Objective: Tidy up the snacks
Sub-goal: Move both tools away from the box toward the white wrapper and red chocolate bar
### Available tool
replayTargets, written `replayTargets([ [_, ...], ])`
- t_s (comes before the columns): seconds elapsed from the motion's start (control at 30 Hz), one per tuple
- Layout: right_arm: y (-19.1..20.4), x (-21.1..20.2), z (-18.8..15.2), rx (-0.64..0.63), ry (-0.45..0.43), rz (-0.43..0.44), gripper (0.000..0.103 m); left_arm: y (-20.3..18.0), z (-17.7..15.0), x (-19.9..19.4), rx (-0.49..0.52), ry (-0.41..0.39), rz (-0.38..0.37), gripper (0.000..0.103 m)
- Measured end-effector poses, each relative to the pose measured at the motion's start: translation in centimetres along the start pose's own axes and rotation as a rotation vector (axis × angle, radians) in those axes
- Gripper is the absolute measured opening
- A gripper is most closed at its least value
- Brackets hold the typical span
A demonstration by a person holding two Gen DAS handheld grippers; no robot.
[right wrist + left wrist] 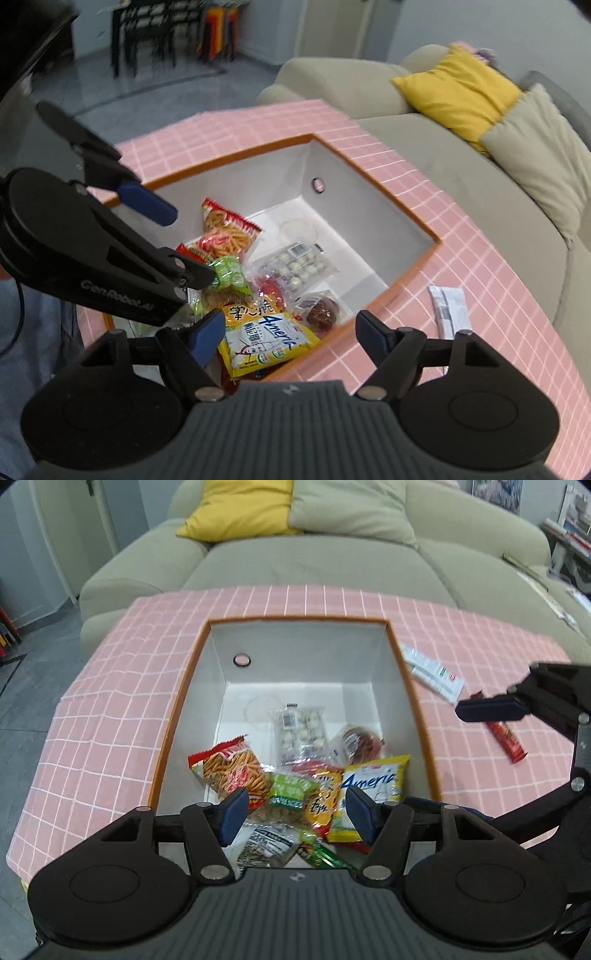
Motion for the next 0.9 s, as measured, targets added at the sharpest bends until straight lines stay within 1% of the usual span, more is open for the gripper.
replayTargets([
  [0.13, -0.3, -1.4, -1.8, 0.069, -0.057, -0.049, 0.075, -1.0, -0.7, -1.1, -0.019, -0.054, -0.021, 0.071],
  [0.3, -1.1, -3.2, -4.1, 0.182, -0.118, -0.070, 0.075, -2.9, -1.6, -2.2, -0.044, -0.105, -0.048, 0.070],
  [0.5, -2.0, -5.0, -7.1, 0.297, -0.170, -0.111, 0.075, -5.1, -2.3, -3.0, -0.057, -0.146, -0.075, 0.070],
  [0.57, -2.4, -5.4, -8.2, 0.339, -0.180, -0.137, 0.077, -5.8, -2.5, -3.0, -0.057, -0.153, -0.079, 0.070],
  [0.63, -2.8, -5.7, -9.4, 0.382, -0.191, -0.167, 0.080, -6.9, -2.7, -2.9, -0.045, -0.163, -0.075, 0.070],
  [0.7, -3.3, -5.7, -10.6, 0.425, -0.192, -0.194, 0.080, -8.3, -2.8, -2.8, -0.012, -0.172, -0.070, 0.070],
  [0.8, -4.0, -5.3, -12.7, 0.481, -0.177, -0.236, 0.080, -10.7, -2.8, -2.4, 0.051, -0.177, -0.074, 0.070],
  [0.9, -5.0, -4.5, -14.7, 0.534, -0.150, -0.269, 0.080, -12.7, -2.7, -1.6, 0.093, -0.164, -0.088, 0.070],
])
Point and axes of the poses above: each gripper's, at about its wrist camera, not at the fingertips, and x roughly the way its jaws point, y to its left, z to its top, the point moved 3 cm from there along x, roughly the way its jaws point, and after that the axes turned 13 degrees about y, right-handed, at the moved point
